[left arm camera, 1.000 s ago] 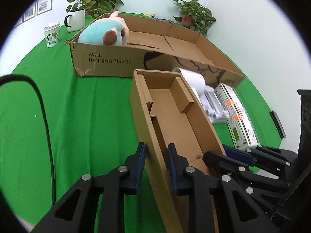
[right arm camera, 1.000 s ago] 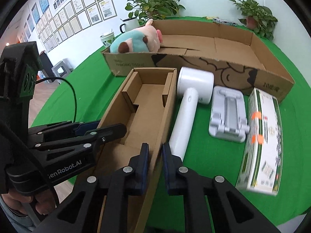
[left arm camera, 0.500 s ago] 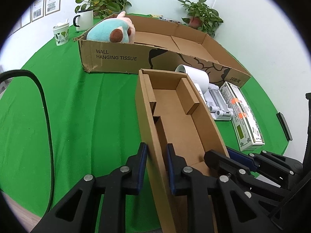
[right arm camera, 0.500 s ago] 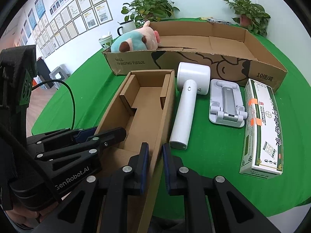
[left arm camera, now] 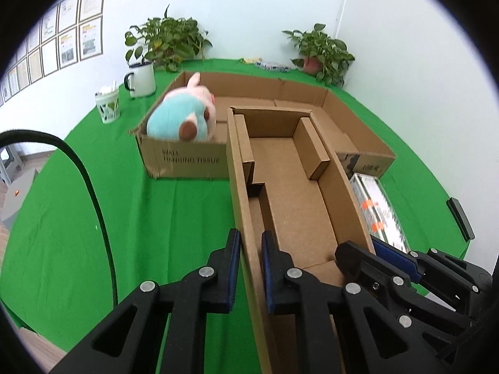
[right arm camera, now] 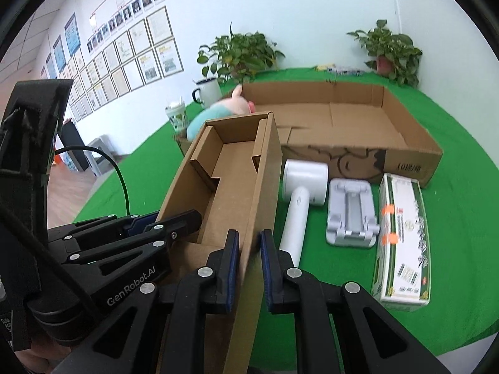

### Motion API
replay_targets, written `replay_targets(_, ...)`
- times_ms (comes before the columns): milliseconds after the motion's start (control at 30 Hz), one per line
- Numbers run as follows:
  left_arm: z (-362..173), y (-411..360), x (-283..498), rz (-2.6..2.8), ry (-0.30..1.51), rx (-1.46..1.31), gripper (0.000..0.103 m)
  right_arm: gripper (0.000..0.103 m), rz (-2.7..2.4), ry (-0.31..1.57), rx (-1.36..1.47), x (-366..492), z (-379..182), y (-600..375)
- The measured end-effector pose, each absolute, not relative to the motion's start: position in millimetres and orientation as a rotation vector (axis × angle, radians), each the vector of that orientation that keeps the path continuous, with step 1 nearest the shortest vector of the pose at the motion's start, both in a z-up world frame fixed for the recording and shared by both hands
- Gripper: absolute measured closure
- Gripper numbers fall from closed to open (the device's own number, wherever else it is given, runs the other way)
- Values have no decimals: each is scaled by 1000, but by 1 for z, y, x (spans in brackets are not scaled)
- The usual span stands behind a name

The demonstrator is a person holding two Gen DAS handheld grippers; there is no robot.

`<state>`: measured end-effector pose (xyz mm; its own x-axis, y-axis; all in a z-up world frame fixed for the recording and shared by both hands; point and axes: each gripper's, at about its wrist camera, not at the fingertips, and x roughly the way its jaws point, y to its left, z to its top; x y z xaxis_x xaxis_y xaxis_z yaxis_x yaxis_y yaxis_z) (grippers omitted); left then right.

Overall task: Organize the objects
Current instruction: 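Carry the cardboard insert with the left gripper over the large box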

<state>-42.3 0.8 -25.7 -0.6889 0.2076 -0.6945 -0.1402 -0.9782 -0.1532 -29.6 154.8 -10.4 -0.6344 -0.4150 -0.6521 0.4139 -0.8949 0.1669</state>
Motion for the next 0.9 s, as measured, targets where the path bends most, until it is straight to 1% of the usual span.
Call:
replay_targets(367,29,5,-86,2781,-81,-926,91,92,-2577,2,801,-68,47,151)
replay_targets(900,80,24,-169,2779,24,-844,91,92,-2623,-25,732,-157,107,151)
